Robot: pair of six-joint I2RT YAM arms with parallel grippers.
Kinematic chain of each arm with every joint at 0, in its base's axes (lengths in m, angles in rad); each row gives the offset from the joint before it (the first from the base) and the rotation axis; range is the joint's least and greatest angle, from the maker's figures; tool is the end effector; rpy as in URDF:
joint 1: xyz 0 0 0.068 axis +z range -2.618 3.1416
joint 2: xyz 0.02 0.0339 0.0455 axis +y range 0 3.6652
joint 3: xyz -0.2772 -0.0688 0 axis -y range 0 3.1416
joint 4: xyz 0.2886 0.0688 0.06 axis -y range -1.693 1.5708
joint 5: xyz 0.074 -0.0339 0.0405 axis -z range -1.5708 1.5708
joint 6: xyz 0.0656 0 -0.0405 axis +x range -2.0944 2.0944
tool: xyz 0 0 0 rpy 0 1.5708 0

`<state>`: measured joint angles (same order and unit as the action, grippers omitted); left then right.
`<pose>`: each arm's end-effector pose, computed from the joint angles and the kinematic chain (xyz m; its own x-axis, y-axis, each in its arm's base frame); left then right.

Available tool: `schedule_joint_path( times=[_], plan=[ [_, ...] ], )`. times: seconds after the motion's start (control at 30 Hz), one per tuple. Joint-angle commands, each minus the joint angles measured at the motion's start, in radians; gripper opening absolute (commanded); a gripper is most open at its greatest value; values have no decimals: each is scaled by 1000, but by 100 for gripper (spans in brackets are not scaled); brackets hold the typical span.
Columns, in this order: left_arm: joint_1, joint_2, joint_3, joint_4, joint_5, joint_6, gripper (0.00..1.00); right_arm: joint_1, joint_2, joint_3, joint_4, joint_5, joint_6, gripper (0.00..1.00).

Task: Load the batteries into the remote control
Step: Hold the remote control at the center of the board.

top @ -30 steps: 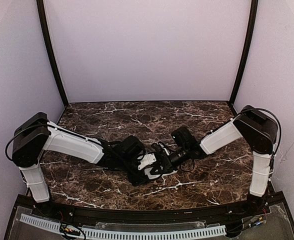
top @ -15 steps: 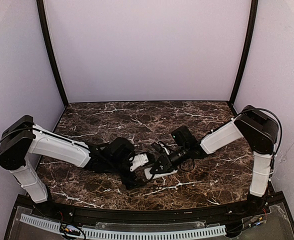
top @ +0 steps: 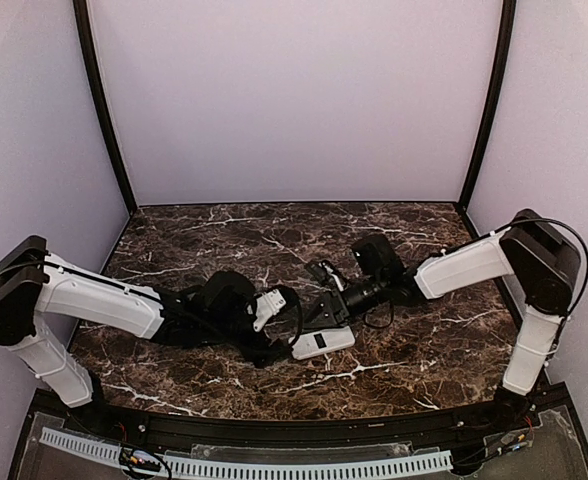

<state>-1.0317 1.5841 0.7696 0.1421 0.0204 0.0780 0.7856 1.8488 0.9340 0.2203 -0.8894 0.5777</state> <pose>0.1911 -0.3221 0.1350 -0.2513 0.5718 -0.7809 0.8885 0.4564 0.0483 0.2526 0.3248 0.1142 -0.8527 -0.3665 -0.3722 -0.4795 0.2666 0.8360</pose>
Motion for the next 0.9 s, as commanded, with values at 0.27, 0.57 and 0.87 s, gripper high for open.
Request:
schedule_joint_path(
  times=[0.27, 0.57, 0.87],
  plan=[
    [-10, -91, -41, 57, -137, -583, 75, -171, -181, -108, -216, 194, -172, 42],
    [-13, -37, -17, -13, -141, -639, 75, -206, -145, -147, -300, 230, -228, 45],
    [-14, 21, 0, 5, -113, -702, 62, -206, -129, -173, -284, 213, -222, 39]
  ],
)
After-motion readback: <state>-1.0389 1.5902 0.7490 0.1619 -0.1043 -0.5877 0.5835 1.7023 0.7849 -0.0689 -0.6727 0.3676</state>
